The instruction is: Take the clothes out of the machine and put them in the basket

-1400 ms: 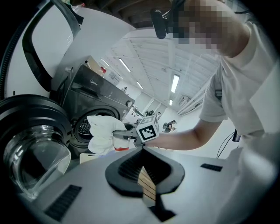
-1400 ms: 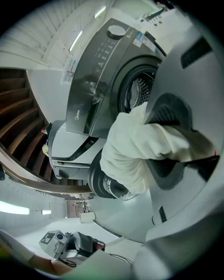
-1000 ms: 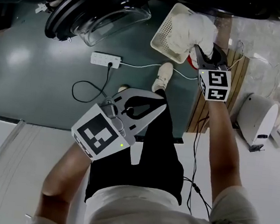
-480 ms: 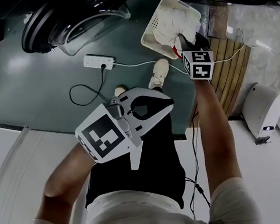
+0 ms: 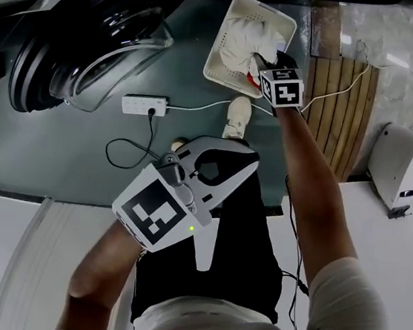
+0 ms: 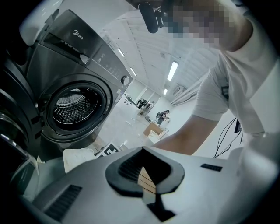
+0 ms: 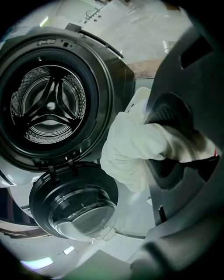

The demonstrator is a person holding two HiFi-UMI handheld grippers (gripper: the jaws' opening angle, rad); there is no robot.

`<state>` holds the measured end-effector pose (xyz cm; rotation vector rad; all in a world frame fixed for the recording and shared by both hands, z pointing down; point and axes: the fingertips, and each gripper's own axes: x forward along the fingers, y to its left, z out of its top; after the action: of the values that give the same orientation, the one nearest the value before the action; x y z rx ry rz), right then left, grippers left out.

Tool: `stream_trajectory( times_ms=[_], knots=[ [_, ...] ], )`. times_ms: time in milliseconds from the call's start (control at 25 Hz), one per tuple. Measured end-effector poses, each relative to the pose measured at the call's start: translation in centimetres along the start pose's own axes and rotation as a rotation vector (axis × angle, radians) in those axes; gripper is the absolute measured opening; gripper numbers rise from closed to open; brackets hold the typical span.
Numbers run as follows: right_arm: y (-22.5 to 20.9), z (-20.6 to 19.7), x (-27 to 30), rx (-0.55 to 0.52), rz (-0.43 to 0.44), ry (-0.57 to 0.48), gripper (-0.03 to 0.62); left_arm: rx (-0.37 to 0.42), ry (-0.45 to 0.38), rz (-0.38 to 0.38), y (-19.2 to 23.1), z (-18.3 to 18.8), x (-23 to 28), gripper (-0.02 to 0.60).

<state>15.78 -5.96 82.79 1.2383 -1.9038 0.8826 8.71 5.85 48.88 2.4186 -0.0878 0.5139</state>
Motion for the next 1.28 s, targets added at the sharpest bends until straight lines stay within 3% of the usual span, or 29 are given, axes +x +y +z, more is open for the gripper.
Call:
stream_trajectory(
  times_ms=[320, 800, 1280],
  knots=[
    [-1.4, -4.4, 4.9, 0.026, 0.037, 0.098, 0.163, -0.002, 0.001, -0.005, 2.3, -0.4, 2.9, -0.003],
    [-2.8, -6.6, 9.0, 0.017, 0.060, 0.133, 0.172, -0.022, 0.013, 0.010, 4.8, -2.2, 5.1, -0.003],
    [-2.8, -6.6, 6.8, 0.006, 0.063, 0.119, 0.172, -0.012, -0.002, -0.003, 3.6, -1.5, 5.9, -0.003]
  ],
)
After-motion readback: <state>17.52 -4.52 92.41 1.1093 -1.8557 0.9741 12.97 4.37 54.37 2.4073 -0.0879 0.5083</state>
